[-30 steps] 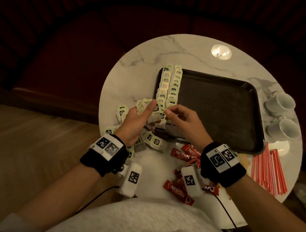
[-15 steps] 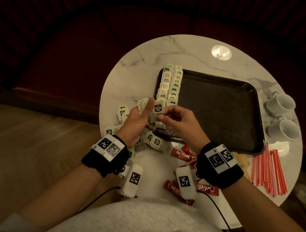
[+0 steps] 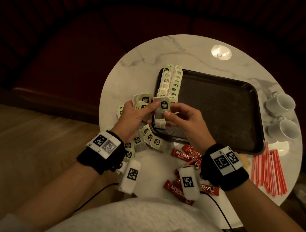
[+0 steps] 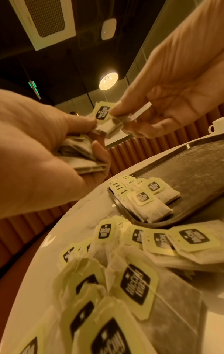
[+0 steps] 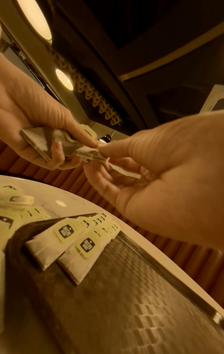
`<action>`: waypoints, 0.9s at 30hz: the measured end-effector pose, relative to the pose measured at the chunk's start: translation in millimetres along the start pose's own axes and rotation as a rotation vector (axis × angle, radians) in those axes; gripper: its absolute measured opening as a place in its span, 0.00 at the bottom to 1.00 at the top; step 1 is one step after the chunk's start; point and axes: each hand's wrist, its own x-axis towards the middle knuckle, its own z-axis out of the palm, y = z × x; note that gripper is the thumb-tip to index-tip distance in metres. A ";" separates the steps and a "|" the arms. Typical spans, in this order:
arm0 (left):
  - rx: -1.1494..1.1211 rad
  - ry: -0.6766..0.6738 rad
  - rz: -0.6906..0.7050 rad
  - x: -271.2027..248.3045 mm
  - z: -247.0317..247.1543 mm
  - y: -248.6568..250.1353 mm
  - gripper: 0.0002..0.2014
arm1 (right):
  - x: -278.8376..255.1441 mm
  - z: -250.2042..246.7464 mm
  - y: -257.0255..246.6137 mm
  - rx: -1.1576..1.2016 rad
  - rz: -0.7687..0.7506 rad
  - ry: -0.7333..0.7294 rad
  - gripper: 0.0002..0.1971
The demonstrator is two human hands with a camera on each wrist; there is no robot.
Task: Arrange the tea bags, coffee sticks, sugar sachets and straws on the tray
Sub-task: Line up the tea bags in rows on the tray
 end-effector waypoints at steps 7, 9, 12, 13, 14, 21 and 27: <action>0.103 -0.028 0.033 0.4 -3.7 4.8 0.07 | 0.9 -6.0 0.1 0.031 -0.010 0.014 0.15; 0.132 -0.036 0.055 0.3 -3.7 6.5 0.07 | 0.4 -7.0 -0.2 0.036 -0.013 0.001 0.16; 0.161 -0.051 0.073 -0.5 -2.0 9.0 0.07 | -0.5 -6.6 -1.6 0.046 -0.021 -0.030 0.16; 0.163 -0.056 0.077 -0.8 -1.6 9.7 0.07 | -0.5 -6.6 -2.0 0.053 -0.022 -0.037 0.16; 0.167 -0.060 0.082 -1.0 -1.4 10.4 0.07 | -0.4 -6.6 -2.8 0.060 -0.024 -0.046 0.16; 0.242 -0.062 0.107 -0.2 -3.5 12.3 0.07 | 0.6 -6.8 -8.8 0.130 0.018 -0.057 0.16; 0.235 -0.072 0.086 -3.2 -0.1 13.3 0.06 | -0.1 -5.0 -9.2 0.063 -0.052 -0.011 0.11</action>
